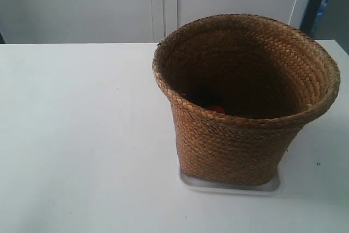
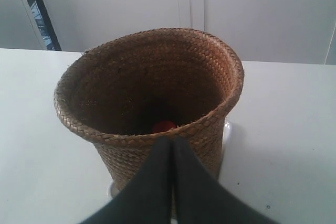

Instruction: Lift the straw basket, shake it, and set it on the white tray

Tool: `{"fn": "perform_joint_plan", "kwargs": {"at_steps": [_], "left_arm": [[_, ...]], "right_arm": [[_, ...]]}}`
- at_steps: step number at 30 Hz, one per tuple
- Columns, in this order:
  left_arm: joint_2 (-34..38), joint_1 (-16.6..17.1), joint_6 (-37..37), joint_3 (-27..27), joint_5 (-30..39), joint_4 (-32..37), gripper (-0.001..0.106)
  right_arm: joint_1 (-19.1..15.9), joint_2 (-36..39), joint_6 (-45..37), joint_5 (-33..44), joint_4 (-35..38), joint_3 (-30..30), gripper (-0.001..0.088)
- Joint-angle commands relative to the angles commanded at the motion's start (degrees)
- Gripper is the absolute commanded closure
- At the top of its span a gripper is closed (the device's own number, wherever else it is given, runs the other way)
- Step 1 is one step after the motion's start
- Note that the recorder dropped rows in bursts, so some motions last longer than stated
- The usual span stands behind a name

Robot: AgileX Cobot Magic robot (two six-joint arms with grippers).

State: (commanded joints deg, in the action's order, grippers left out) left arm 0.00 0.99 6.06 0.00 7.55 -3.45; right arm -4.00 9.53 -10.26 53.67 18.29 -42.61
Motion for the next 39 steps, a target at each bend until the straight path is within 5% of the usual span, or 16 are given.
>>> {"fn": "perform_joint_plan", "kwargs": {"at_steps": [12,39], "left_arm": [[0.00,4.73,-0.24,0.00,5.82,-2.23,0.105],[0.00,4.66,0.01,0.00,5.82,-2.23,0.105]], "right_arm": [[0.00,0.00,0.00,0.00,0.00,0.00,0.0868],[0.00,0.00,0.00,0.00,0.00,0.00,0.0868]]}}
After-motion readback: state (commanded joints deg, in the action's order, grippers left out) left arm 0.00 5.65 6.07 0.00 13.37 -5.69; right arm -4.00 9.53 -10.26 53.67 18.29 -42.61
